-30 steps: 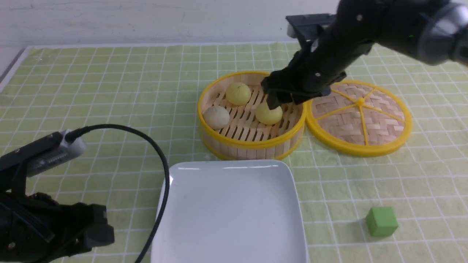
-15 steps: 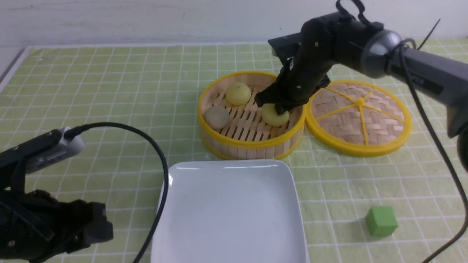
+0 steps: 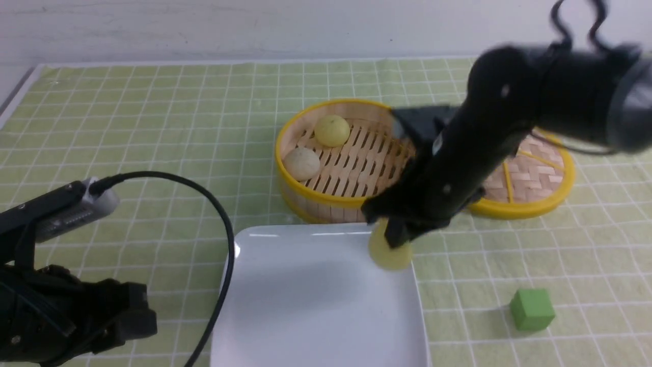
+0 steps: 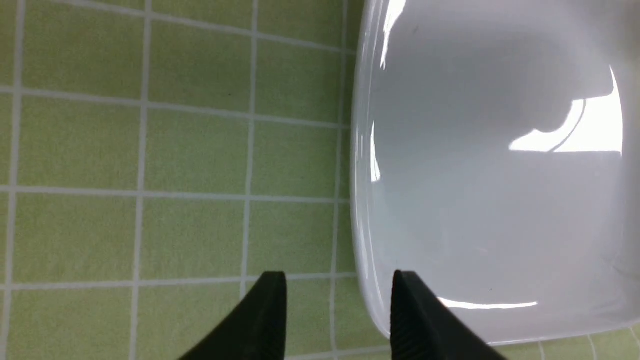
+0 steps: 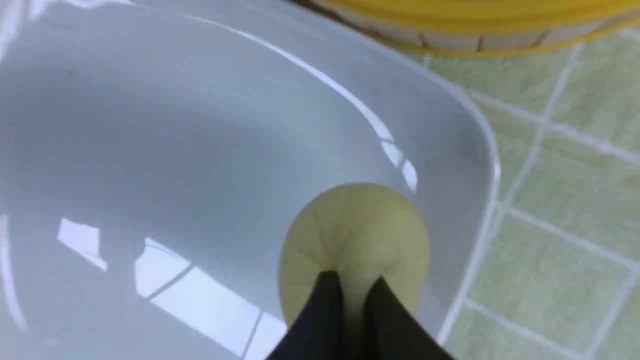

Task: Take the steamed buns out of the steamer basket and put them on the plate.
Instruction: Use the right arm to put the steamed stuffed bun into the plate, then use the left arm to grab the steamed stuffed bun that is closest to it

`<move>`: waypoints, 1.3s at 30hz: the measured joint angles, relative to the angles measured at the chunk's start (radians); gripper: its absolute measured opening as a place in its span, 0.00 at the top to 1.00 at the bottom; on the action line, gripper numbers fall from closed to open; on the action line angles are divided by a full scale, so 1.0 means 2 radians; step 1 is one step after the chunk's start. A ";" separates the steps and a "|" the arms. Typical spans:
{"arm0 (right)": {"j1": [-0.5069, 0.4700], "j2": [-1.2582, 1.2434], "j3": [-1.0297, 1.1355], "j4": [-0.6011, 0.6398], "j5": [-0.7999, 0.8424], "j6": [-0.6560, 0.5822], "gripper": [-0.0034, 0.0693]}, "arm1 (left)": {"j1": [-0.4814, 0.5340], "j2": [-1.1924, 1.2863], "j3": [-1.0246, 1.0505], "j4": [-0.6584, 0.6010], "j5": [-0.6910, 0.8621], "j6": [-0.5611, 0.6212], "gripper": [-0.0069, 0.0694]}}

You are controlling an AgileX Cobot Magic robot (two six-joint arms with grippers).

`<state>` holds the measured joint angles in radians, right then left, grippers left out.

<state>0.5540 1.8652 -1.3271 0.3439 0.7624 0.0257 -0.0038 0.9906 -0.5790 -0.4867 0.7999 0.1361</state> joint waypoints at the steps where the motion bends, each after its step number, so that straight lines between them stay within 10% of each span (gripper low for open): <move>1: 0.002 0.001 0.007 0.000 -0.010 0.000 0.87 | 0.000 0.000 0.000 0.000 0.000 0.000 0.49; 9: -0.013 0.011 -0.008 0.003 0.012 -0.010 0.30 | 0.000 0.000 0.000 -0.001 0.000 0.000 0.49; 14: -0.053 -0.043 -0.083 -0.026 0.134 -0.013 0.16 | 0.000 0.000 0.000 -0.002 -0.002 0.000 0.50; 21: -0.078 -0.141 -0.087 -0.091 0.225 -0.013 0.52 | 0.000 0.002 -0.009 -0.002 -0.016 0.000 0.68; 25: -0.078 -0.221 0.025 -0.114 0.229 -0.013 0.92 | 0.000 0.033 -0.069 -0.010 0.015 0.007 0.89; 39: -0.078 -0.365 0.263 -0.112 0.122 -0.013 0.97 | -0.151 0.293 -0.375 0.000 0.039 0.038 0.75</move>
<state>0.3971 1.1359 -0.8006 0.1191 1.0064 0.0000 -0.3057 1.5772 -1.3297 -0.4858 0.8782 0.2120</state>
